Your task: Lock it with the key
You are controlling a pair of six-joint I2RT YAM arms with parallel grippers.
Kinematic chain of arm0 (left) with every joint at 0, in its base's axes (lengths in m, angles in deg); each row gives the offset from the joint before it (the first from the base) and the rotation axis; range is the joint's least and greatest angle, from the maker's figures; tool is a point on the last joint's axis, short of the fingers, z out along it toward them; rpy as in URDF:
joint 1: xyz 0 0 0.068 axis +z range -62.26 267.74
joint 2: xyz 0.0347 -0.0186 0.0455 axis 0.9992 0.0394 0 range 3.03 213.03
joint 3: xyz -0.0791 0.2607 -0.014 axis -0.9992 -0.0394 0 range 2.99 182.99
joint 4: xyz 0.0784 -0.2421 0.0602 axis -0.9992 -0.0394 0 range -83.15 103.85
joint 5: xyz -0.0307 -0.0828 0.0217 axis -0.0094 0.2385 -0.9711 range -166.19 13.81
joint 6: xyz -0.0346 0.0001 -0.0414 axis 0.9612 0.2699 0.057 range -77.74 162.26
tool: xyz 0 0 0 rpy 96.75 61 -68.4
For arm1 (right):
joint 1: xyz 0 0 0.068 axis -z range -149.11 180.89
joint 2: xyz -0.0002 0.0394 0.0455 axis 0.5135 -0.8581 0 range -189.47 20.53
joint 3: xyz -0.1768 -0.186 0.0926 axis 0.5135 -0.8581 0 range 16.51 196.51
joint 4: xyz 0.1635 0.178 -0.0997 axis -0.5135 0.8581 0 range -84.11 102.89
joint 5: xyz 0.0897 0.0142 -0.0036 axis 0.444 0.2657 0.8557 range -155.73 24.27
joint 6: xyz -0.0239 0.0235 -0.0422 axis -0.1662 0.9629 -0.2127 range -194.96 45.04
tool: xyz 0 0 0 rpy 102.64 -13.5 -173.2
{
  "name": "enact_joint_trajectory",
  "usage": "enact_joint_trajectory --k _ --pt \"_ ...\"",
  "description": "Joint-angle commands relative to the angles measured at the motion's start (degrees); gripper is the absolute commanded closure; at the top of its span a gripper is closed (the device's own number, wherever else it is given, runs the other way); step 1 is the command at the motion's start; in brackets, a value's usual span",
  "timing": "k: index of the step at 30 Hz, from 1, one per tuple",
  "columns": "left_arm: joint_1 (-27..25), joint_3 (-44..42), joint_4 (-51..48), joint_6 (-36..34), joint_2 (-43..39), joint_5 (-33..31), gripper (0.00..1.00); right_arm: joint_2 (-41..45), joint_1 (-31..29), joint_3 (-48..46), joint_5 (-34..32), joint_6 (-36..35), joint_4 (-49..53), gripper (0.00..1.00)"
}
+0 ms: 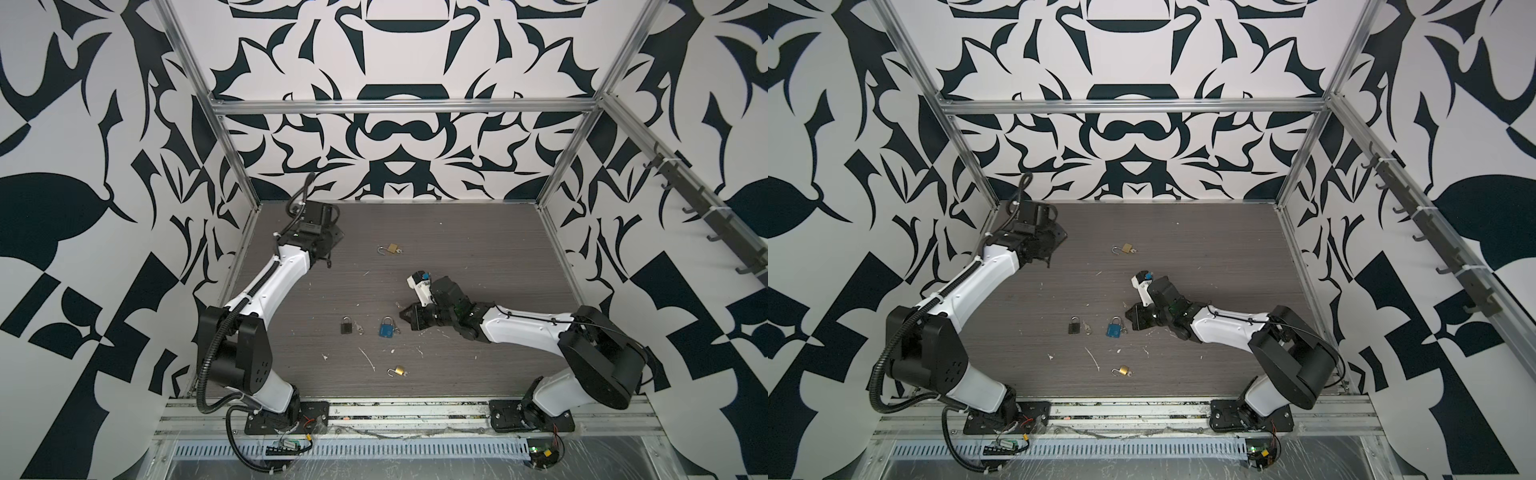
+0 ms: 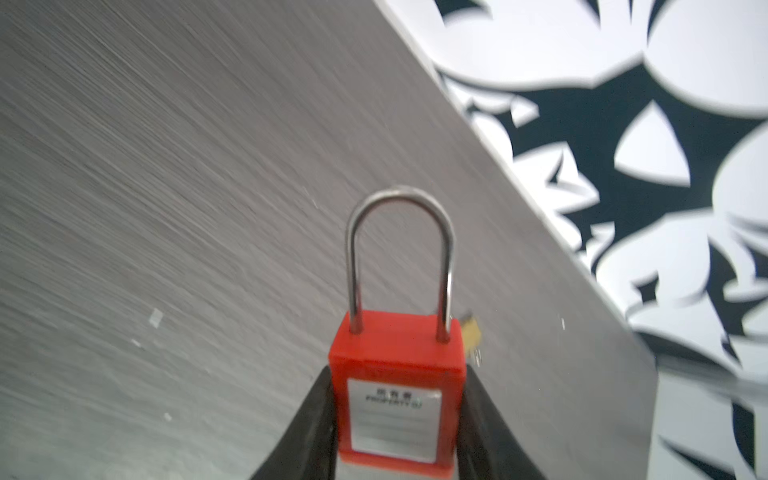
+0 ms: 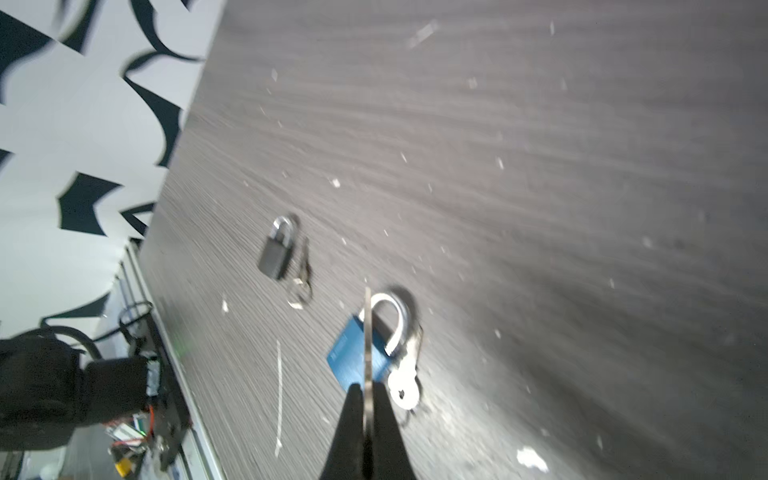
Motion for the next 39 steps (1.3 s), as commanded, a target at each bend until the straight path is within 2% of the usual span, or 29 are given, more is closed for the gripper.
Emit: enact_joint_trajectory --k 1,6,8,11,14,18,20,24,30,39 --pt "-1.2 -0.3 0.8 -1.3 -3.0 -5.5 1.00 1.7 0.0 2.3 0.5 -1.9 3.2 1.00" --pt "-1.5 -4.3 1.5 -5.3 -4.4 1.2 1.00 2.2 0.1 4.9 -0.1 -3.2 5.2 1.00" --pt "-2.8 -6.1 1.3 -7.8 -4.4 4.0 1.00 2.5 0.2 5.8 -0.5 -3.8 6.1 1.00" --pt "-7.4 -8.2 -0.5 -12.0 -3.5 4.8 1.00 2.6 0.8 7.3 -0.4 -4.3 7.1 1.00" --pt "-12.3 -9.1 -2.7 -17.3 -1.3 4.9 1.00 2.0 1.5 8.7 0.2 -4.7 7.9 1.00" --pt "-17.1 -8.4 -4.7 -28.8 2.2 5.1 1.00 1.0 2.1 9.9 1.2 -5.0 8.7 1.00" --pt "-18.4 -8.0 -5.8 -34.6 3.6 5.6 1.00 0.8 2.3 10.0 1.5 -4.9 8.8 1.00" --pt "-18.8 -6.9 -9.6 -41.7 6.5 7.2 1.00 0.7 2.3 10.1 1.6 -4.7 9.0 1.00" --pt "-18.8 -5.1 -13.8 -46.0 11.7 7.5 1.00 0.4 2.3 9.9 1.7 -4.2 8.7 1.00" --pt "-18.8 -3.9 -15.1 -47.3 16.9 9.3 1.00 -0.1 2.3 10.2 1.8 -4.2 8.3 1.00"
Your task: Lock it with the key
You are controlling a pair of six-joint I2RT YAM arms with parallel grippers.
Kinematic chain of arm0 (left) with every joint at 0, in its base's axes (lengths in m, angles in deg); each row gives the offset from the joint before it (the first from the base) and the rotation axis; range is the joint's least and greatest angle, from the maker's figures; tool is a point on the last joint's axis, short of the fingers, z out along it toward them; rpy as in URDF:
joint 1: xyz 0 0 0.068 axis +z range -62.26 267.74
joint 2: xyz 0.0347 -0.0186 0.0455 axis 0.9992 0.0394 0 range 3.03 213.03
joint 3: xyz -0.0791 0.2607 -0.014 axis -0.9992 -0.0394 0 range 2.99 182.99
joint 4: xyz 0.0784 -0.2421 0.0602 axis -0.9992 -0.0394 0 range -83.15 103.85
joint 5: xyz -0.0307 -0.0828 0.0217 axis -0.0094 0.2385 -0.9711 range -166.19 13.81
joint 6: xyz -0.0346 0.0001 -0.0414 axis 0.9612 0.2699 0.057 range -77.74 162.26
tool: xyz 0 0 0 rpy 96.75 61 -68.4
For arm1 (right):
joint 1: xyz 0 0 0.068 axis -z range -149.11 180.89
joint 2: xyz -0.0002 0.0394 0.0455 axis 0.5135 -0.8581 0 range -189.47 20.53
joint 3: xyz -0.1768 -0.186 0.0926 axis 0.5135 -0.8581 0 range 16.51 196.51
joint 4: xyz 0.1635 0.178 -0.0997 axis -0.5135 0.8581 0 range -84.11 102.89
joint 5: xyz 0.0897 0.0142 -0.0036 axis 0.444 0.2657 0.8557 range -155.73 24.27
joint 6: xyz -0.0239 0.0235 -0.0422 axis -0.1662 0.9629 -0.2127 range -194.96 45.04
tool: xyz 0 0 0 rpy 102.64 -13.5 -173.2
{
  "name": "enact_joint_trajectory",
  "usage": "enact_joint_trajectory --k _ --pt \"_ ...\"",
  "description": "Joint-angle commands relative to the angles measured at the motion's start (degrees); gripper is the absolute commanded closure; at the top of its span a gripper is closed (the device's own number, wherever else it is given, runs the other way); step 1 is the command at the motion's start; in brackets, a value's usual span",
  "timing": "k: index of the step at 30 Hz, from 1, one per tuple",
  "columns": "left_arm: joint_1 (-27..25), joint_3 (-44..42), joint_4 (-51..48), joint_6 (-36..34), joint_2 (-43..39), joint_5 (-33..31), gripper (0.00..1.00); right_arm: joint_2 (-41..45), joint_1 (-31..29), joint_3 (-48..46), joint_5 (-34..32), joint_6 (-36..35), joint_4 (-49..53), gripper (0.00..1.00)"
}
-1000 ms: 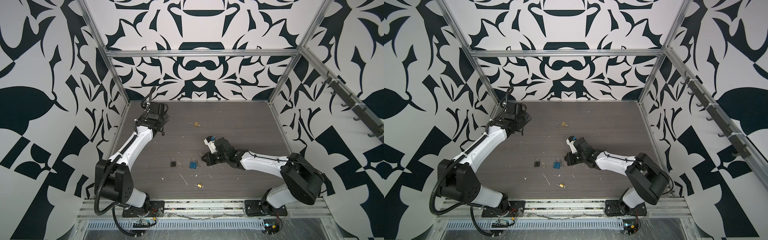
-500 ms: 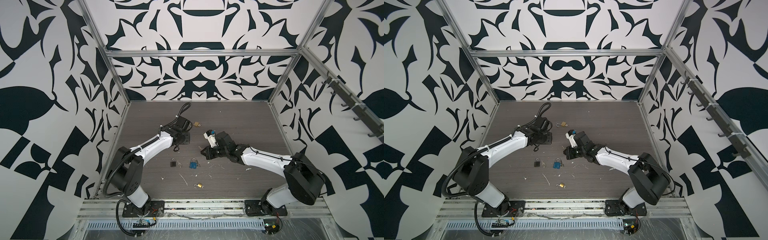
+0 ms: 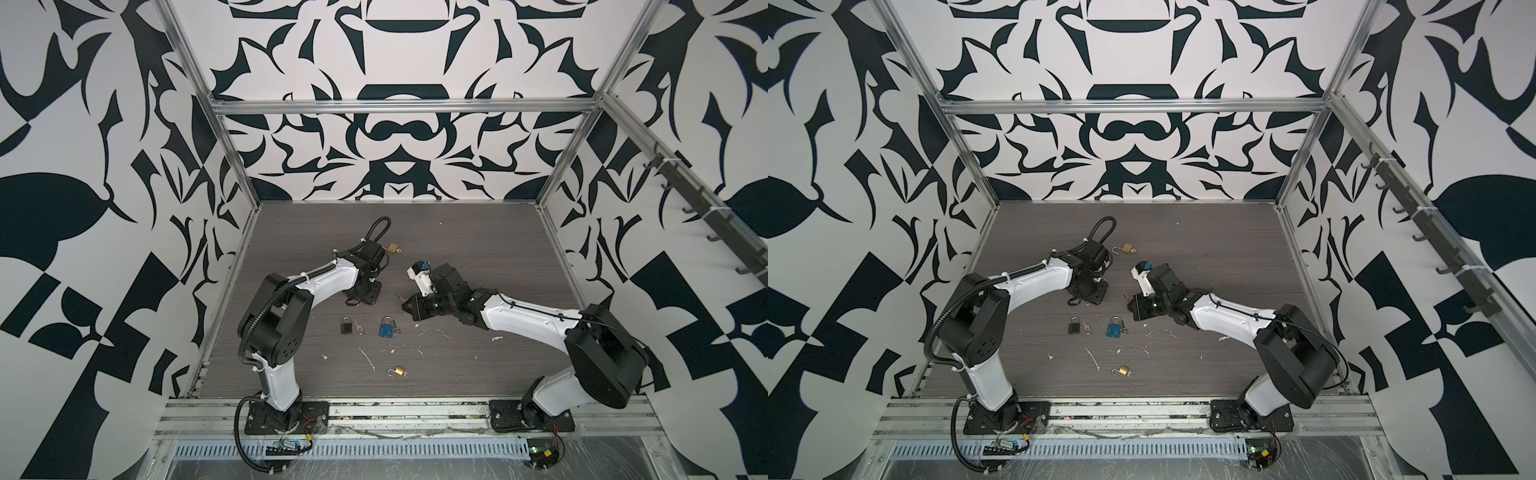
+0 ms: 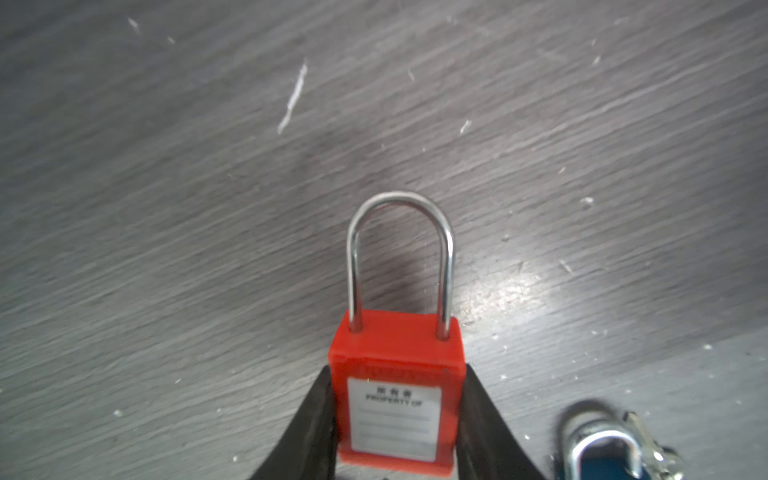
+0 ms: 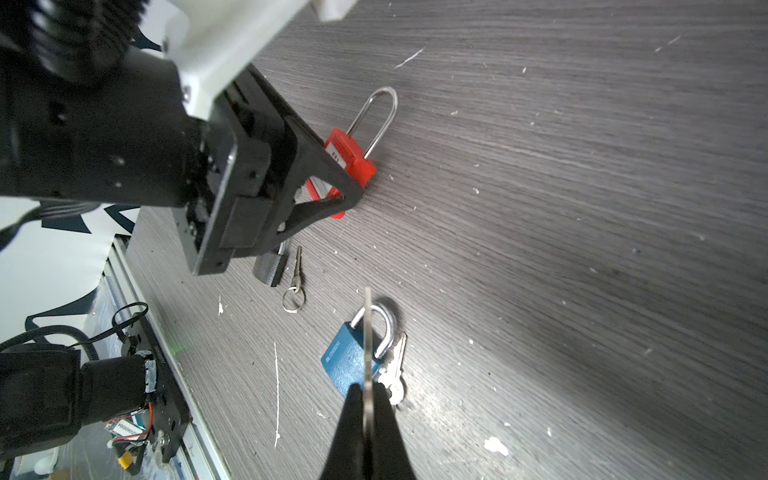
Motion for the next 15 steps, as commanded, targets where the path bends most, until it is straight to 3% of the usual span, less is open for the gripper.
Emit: enact_joint_trajectory --k 1,5,15 --pt "0.2 2.0 -2.9 -1.6 1.8 0.7 1.00 0.0 0.1 2.0 0.5 -0.1 -0.7 1.00" --pt "0.2 1.7 -3.2 -1.9 2.4 -0.4 0.93 -0.3 0.0 1.9 0.5 0.1 -0.8 1.00" --pt "0.2 0.7 -1.9 -3.1 1.1 -1.3 0.51 -1.4 0.1 2.5 1.0 0.5 -1.0 1.00"
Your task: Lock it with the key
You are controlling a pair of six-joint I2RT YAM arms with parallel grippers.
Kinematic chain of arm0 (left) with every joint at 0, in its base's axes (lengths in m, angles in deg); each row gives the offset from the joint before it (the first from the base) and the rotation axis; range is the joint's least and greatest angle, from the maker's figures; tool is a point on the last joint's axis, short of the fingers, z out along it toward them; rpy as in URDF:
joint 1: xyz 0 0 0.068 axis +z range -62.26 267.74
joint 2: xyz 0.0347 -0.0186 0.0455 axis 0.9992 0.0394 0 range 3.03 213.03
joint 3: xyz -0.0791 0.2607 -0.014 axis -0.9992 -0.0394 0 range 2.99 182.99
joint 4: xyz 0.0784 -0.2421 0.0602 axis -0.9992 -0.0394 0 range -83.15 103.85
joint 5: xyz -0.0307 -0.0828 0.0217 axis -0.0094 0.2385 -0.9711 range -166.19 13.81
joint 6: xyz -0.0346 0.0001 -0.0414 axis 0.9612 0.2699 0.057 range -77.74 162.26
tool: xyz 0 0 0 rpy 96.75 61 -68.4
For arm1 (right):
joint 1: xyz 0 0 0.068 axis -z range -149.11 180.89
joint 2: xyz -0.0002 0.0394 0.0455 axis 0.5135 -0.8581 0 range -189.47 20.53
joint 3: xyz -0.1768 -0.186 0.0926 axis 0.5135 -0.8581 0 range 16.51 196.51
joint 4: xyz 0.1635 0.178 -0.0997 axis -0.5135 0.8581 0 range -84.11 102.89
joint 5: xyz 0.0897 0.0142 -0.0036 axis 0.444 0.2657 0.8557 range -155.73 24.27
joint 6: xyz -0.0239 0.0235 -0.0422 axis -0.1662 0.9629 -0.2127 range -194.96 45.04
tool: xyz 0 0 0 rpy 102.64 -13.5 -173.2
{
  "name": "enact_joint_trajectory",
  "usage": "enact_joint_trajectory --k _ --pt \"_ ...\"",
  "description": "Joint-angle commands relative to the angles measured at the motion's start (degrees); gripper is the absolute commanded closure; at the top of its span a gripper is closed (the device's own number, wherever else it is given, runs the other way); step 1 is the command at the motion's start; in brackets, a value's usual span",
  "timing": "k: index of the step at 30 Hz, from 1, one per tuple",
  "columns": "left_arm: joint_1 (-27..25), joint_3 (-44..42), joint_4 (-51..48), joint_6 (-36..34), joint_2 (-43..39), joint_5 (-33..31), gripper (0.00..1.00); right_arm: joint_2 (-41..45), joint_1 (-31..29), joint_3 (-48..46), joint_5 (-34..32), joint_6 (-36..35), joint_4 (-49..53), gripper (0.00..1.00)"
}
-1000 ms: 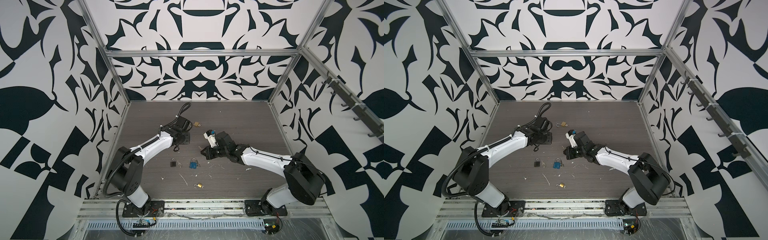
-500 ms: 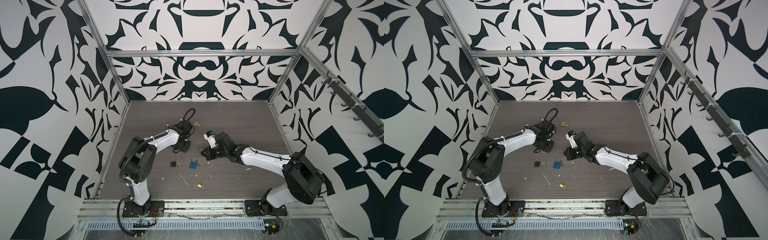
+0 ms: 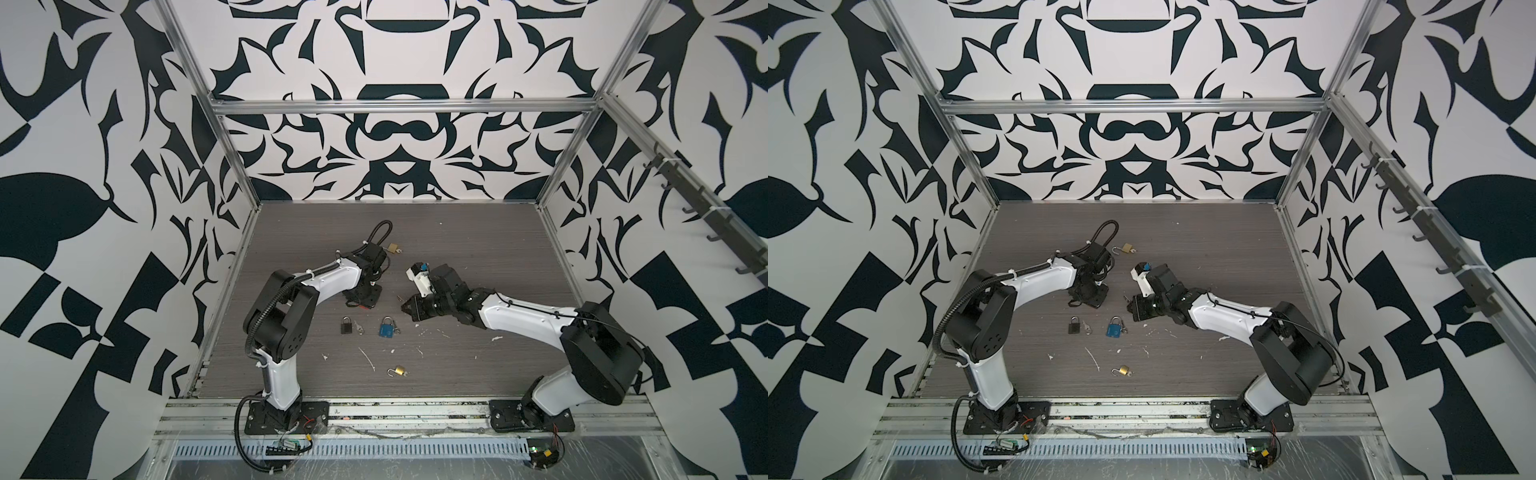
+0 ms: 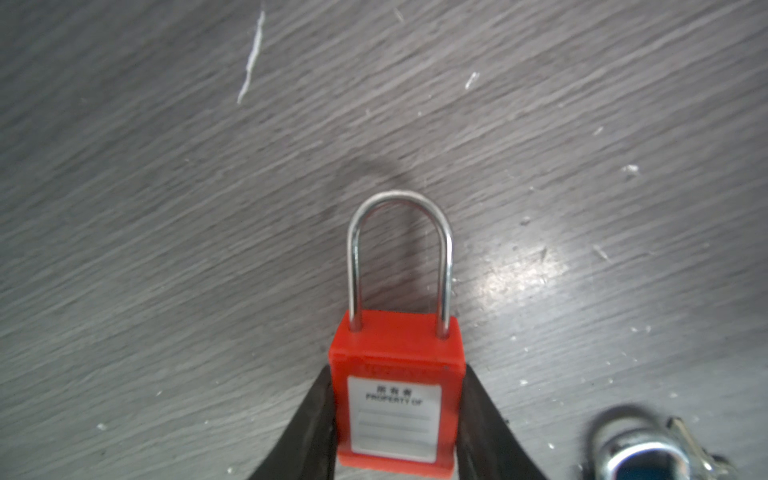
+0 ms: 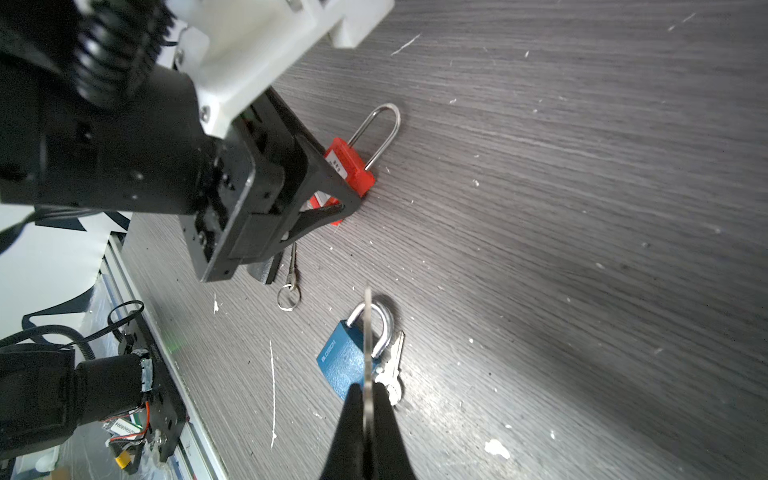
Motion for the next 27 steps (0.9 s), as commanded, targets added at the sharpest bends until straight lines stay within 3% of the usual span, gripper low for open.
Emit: enact_joint_trajectory --k 1,5,8,15,22,27 --pt "0.2 0.3 -0.8 -0.8 -1.1 -0.7 0.46 0.1 0.0 2.3 0.5 0.5 -0.9 1.00" --pt "0.3 0.1 -0.3 -1.8 -3.4 -0.7 0.35 -0.5 0.1 2.7 0.5 0.9 -1.1 1.00" --pt "0.6 0.3 0.1 -2.4 -6.5 -1.1 0.33 -1.1 0.0 3.1 0.3 1.2 -0.8 1.00" --pt "3.1 -0.5 5.9 -4.0 -21.5 -2.3 0.27 -5.7 0.1 6.9 0.3 3.0 0.5 1.00" --pt "4.4 -10.2 19.7 -5.0 -38.1 -2.9 0.16 -13.3 0.0 12.3 2.5 5.5 1.8 1.00" --pt "4.5 -17.7 28.5 -4.1 -43.9 -0.5 0.06 -17.3 0.1 15.8 2.9 5.4 2.9 1.00"
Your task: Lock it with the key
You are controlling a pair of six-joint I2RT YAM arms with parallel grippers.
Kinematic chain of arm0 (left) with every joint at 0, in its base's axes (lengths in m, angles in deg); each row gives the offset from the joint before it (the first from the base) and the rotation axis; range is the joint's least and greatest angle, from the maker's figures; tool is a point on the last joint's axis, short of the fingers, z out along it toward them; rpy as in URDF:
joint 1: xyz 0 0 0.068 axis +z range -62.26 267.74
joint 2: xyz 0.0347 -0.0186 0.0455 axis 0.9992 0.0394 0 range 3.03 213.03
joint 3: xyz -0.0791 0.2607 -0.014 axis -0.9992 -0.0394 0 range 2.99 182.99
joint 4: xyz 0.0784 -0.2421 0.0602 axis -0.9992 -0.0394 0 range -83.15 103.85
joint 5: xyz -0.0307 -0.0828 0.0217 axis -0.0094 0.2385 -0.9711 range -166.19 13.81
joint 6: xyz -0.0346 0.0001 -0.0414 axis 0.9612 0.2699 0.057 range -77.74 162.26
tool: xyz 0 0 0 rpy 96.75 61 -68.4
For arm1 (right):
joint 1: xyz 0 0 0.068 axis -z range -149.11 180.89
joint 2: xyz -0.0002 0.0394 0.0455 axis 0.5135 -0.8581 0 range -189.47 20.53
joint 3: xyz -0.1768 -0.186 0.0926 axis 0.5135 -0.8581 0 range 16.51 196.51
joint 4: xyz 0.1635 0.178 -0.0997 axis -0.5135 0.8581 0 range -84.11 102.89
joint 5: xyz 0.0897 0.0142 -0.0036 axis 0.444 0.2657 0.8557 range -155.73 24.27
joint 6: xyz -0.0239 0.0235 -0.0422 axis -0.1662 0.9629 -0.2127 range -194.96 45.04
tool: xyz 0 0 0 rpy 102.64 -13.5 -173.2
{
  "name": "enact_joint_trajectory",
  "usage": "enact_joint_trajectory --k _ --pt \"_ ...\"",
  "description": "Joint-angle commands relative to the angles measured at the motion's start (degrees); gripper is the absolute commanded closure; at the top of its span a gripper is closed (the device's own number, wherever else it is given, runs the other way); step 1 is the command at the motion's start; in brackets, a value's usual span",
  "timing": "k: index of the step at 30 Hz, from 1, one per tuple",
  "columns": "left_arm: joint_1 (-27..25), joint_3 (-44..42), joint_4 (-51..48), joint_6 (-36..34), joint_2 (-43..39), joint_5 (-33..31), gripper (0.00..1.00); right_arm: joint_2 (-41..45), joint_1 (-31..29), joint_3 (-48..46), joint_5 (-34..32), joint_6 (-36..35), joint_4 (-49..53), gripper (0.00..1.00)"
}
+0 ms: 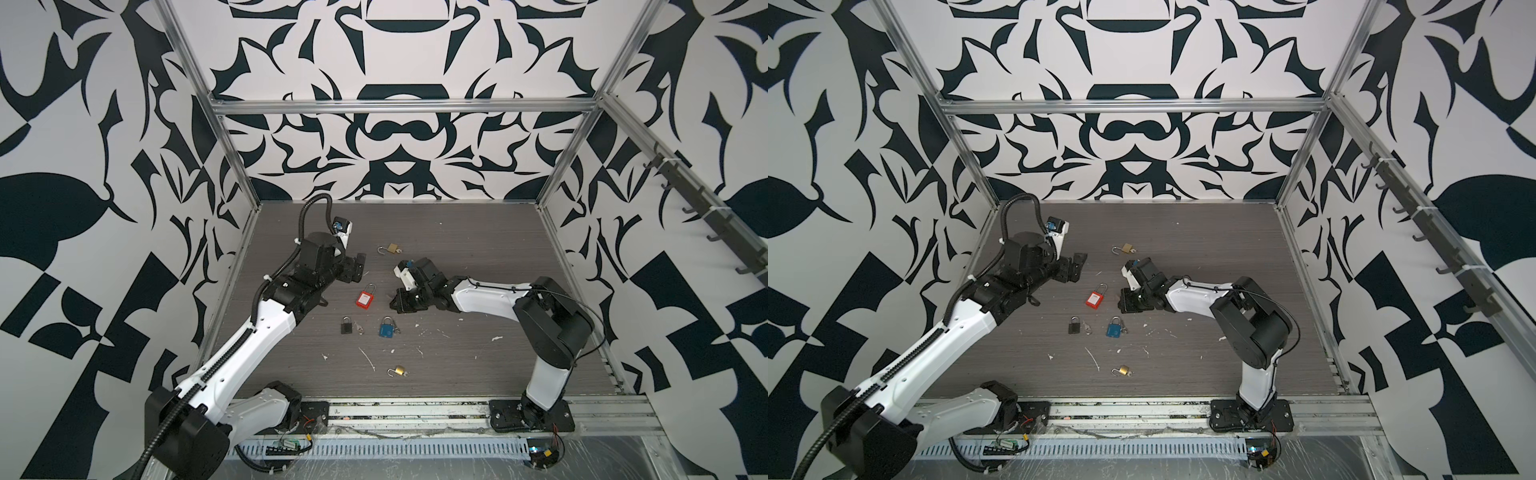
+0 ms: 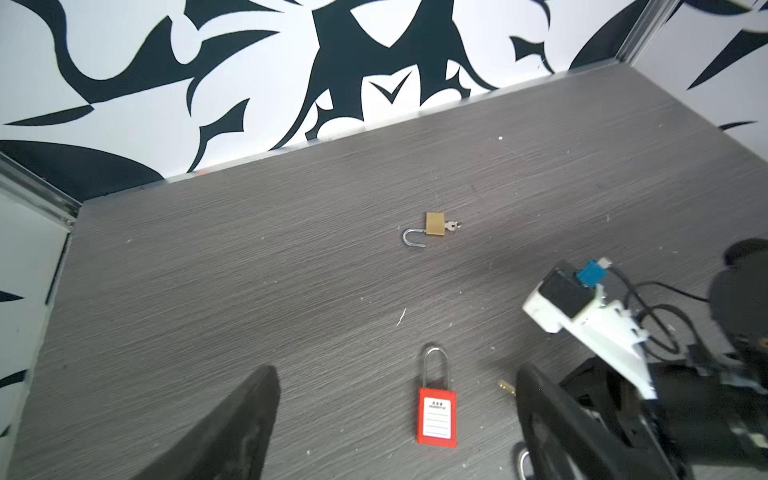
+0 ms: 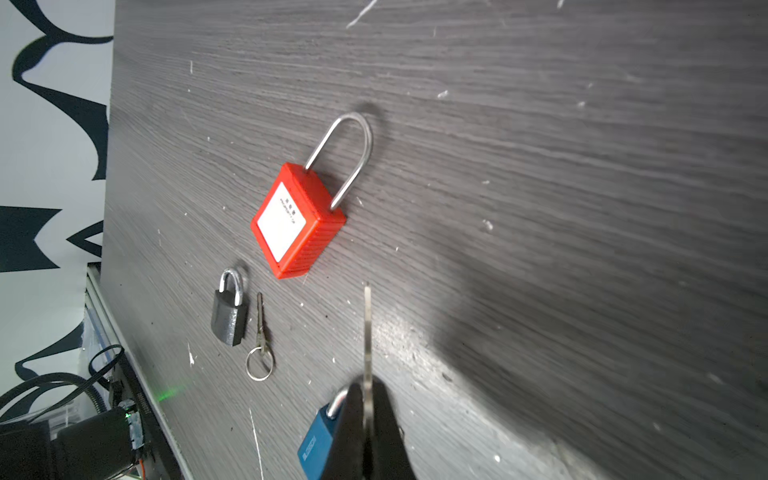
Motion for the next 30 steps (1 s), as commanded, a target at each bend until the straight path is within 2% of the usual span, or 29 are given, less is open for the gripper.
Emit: enact_joint_trajectory --k 1,10,24,30 --pt "0.1 -3.4 7.1 0.4 -1.1 1.9 0.06 -1.1 0.0 3.8 1.1 0.5 1.1 1.00" --pt "0.1 -2.9 5.2 -0.1 -0.3 1.7 0.05 -6.9 0.0 9.4 3.6 0.4 2.8 1.00" --pt "0.1 -3.2 5.5 -0.7 -0.3 1.0 0.03 -10.6 -0.8 13.1 5.1 0.3 3.6 1.00" --pt "0.1 -3.3 5.3 -0.5 -0.6 1.0 0.03 -11.3 -0.9 13.7 5.2 0.3 3.7 0.93"
